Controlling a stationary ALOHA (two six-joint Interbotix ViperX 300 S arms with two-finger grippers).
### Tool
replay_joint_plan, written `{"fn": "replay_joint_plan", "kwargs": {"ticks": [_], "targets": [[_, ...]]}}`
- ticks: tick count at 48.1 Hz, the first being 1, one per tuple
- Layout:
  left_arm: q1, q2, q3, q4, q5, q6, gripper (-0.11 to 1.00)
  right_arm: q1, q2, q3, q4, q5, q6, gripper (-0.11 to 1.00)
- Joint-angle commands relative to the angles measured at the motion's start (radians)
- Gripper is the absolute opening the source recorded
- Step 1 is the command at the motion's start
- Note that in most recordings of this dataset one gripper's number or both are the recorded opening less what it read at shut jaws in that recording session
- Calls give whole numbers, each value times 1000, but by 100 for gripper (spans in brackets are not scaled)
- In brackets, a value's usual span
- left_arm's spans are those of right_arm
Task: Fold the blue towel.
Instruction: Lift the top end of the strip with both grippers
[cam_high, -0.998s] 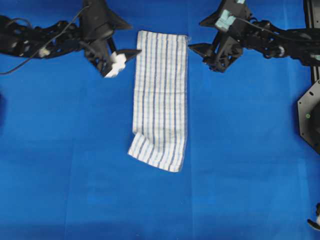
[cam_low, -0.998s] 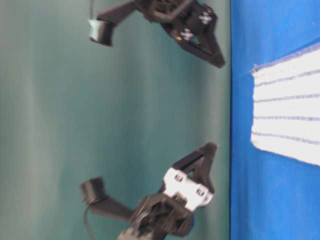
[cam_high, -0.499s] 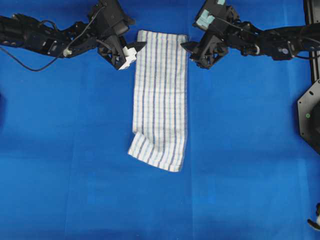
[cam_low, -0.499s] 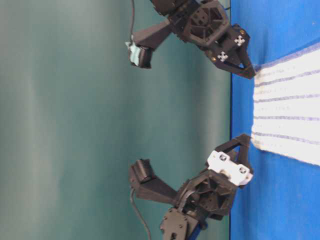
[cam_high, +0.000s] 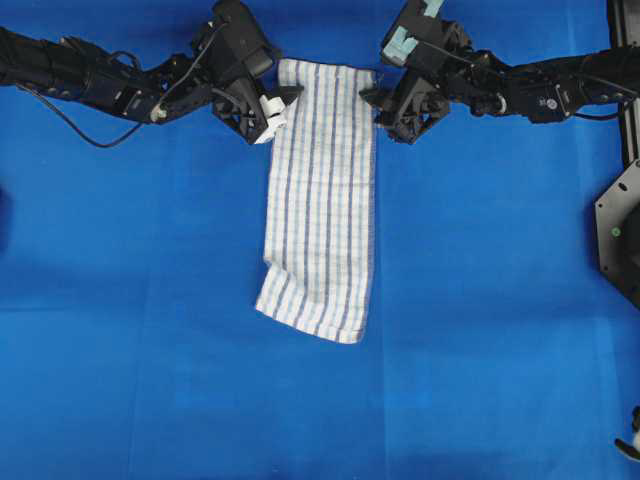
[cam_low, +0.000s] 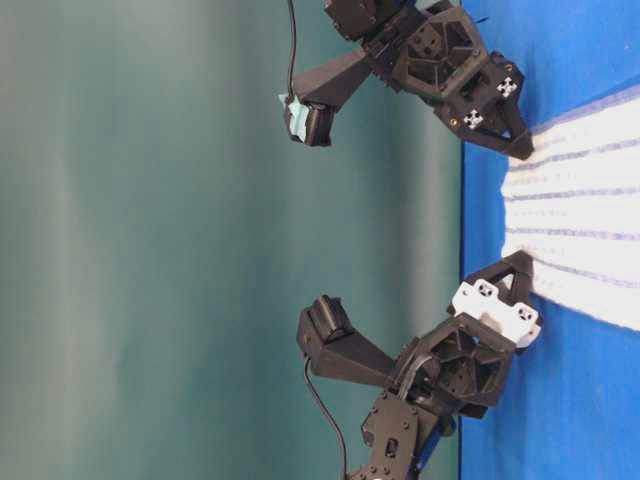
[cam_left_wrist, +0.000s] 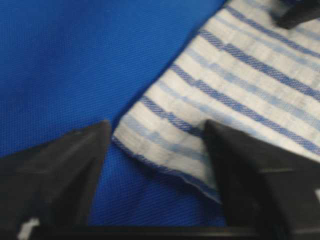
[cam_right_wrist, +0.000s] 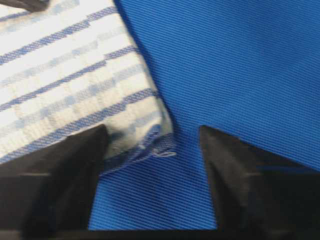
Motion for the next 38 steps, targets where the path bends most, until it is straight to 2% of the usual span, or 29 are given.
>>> {"fn": "replay_joint_plan", "kwargs": {"ticks": [1, 8, 13, 26, 38], "targets": [[-3, -8, -3, 0, 5, 8, 60, 9, -5, -17, -2, -6, -5, 68], [-21, -8, 6, 2, 6, 15, 23, 11, 2, -17, -3, -6, -8, 27], [-34, -8, 8, 0, 14, 26, 5, 11, 2, -23, -3, -5, -8, 7], [-32, -12, 12, 0, 15, 41, 4, 12, 2, -34, -3, -3, -8, 6], [12, -14, 3, 2, 9, 58, 4, 2, 12, -78, -3, -29, -8, 6]]}}
